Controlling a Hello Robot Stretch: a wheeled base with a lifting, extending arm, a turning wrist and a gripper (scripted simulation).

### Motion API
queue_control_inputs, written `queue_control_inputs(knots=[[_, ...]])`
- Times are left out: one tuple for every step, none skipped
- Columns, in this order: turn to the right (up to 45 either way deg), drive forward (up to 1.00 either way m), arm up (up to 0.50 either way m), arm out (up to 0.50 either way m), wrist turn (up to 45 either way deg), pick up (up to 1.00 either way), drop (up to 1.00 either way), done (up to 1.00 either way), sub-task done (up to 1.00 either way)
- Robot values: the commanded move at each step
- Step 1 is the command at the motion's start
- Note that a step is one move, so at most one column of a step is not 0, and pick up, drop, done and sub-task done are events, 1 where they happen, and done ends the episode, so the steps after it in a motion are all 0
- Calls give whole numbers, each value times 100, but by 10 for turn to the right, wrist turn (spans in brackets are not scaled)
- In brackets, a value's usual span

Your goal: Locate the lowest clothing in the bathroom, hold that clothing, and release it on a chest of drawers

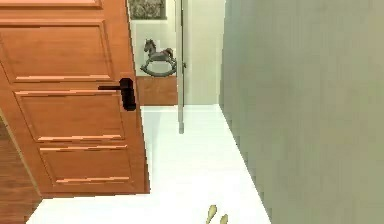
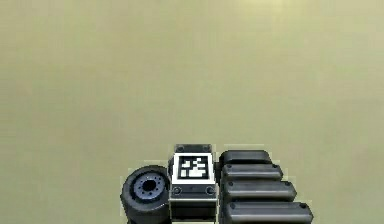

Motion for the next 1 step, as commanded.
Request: queue_control_inputs(knots=[[-450, 0, 0, 0, 0, 0, 0, 0, 0]])
